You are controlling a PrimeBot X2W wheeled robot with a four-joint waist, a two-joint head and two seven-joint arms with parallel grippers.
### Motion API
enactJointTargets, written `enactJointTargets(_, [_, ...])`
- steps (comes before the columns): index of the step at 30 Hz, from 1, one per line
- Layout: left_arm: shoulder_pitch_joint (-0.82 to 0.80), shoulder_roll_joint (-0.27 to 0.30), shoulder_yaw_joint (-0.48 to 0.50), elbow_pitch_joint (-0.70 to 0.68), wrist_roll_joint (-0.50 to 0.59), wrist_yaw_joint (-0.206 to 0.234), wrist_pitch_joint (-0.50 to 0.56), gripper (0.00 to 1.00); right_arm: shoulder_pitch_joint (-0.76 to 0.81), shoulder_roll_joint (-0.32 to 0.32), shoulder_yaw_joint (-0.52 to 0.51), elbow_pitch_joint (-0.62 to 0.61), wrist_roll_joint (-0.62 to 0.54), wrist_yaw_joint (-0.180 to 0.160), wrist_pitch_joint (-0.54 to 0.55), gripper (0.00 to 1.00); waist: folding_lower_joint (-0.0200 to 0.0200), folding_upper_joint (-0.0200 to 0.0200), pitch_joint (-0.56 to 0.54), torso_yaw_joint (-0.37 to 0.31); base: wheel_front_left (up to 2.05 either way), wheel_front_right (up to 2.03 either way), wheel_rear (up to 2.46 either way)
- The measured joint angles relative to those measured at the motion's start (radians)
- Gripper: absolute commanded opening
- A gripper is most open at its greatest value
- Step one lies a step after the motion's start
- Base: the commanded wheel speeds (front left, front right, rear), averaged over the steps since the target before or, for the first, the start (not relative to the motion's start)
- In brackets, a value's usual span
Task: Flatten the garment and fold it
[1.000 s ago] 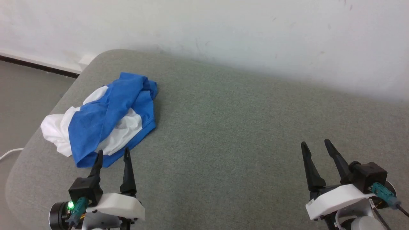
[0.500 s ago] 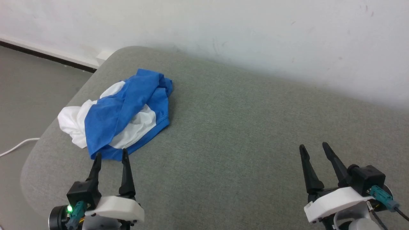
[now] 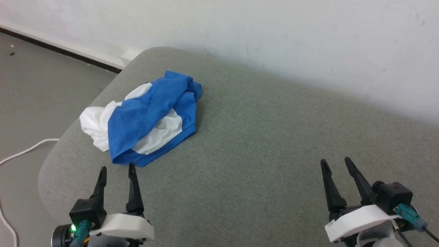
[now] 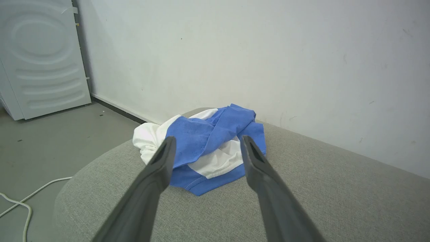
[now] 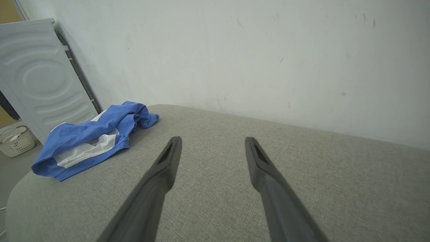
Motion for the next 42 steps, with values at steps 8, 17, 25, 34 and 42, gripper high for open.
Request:
enactJointTargets(8, [0.003,0.0,0.002,0.005,-0.009,0.005,-0.015,1.0,0.004,0.0,0.01,0.016,0.012,0.0,-0.018,1.0,0.0,0.0,-0.005,0.033,0.0,0.0,0.0])
enactJointTargets(17, [0.017,0.0,0.004,0.014,-0.018,0.01,-0.035,1.0,0.007,0.0,0.016,0.029,0.028,0.0,-0.036,1.0,0.0,0.0002,-0.007,0.068,0.0,0.0,0.0])
enactJointTargets(25, [0.018,0.0,0.003,0.02,-0.027,0.019,-0.045,1.0,0.007,0.001,0.005,0.037,0.034,0.0,-0.048,1.0,0.0,0.0001,-0.005,0.087,0.0,0.0,0.0])
enactJointTargets(34, [0.017,0.0,0.004,0.024,-0.062,0.019,-0.045,1.0,0.007,0.001,-0.015,0.038,0.034,0.0,-0.048,1.0,-0.0001,0.0002,-0.001,0.086,0.0,0.0,0.0])
enactJointTargets(42, [-0.217,0.022,0.076,0.085,-0.198,-0.075,-0.039,1.0,-0.01,0.001,-0.04,0.027,0.005,0.0,-0.048,1.0,0.0,0.0002,0.039,0.087,0.0,0.0,0.0])
